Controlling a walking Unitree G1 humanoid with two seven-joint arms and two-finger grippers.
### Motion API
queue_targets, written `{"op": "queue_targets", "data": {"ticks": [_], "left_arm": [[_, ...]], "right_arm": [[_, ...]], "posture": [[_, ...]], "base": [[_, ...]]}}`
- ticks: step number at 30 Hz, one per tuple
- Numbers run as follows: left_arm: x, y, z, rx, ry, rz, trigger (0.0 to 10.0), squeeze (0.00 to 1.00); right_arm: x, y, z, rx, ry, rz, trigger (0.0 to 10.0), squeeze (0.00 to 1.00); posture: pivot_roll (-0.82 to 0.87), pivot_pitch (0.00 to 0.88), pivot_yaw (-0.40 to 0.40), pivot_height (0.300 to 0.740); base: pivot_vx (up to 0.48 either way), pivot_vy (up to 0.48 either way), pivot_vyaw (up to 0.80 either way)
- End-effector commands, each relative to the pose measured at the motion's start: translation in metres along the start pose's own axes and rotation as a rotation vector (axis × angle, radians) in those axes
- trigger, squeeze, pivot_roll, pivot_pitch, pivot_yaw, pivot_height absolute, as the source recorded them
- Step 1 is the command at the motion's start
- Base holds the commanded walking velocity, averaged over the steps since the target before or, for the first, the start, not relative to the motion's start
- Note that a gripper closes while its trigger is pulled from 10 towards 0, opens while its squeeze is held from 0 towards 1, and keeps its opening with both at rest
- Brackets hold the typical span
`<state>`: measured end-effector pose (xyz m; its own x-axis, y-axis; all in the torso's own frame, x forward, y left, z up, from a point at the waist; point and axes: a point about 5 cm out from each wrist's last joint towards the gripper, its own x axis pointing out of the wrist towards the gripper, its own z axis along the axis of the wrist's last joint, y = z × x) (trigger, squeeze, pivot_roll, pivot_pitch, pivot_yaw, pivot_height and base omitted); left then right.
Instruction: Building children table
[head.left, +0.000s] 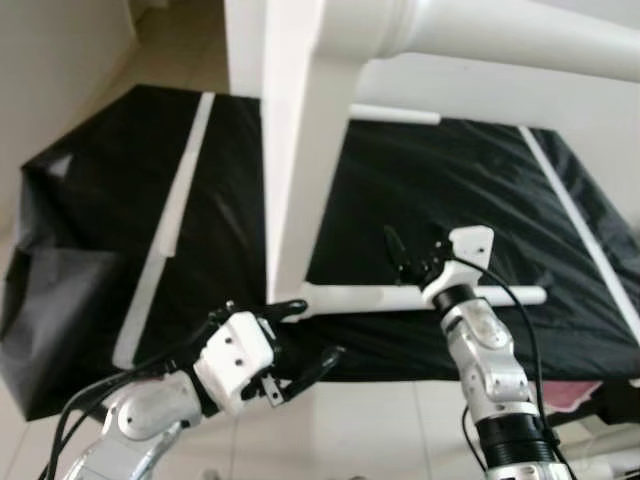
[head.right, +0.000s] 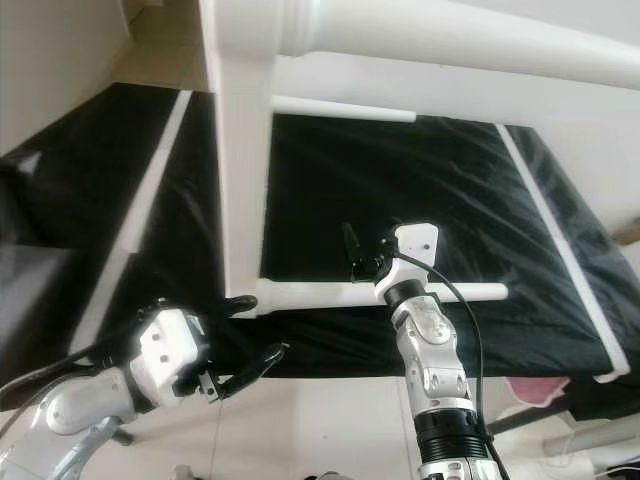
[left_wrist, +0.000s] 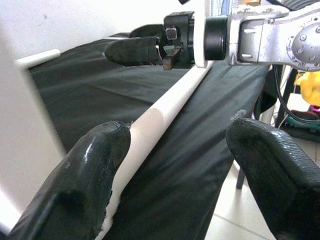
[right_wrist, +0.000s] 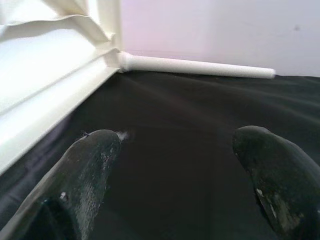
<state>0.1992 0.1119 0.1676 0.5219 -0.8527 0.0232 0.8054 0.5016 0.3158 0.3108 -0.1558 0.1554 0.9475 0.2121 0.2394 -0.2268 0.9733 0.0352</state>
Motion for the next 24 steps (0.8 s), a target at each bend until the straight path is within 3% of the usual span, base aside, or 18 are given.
{"op": "queue_targets", "data": {"ticks": [1,14,24], "left_arm": [[0.0013,-0.0037,-0.0020,-0.021,0.002,-0.056,10.0,0.00],[0.0013,-0.0032,-0.0026,-0.051,-0.004,-0.041,10.0,0.00],[0.0037,0.0028,-0.0010,-0.044,-0.014,0.028,10.0,0.00]], "right_arm": [[-0.0018,-0.0049,-0.0022,-0.001,0.004,-0.021,10.0,0.00],[-0.0014,-0.0046,-0.0036,-0.003,0.006,-0.015,10.0,0.00],[-0.0028,-0.0032,-0.0040,-0.006,0.009,-0.008,10.0,0.00]], "posture": [[0.10,0.113,-0.097,0.740],[0.10,0.111,-0.098,0.740],[0.10,0.106,-0.096,0.740]], "base": [[0.000,-0.352,0.00],[0.000,-0.319,0.00],[0.000,0.000,0.00]]}}
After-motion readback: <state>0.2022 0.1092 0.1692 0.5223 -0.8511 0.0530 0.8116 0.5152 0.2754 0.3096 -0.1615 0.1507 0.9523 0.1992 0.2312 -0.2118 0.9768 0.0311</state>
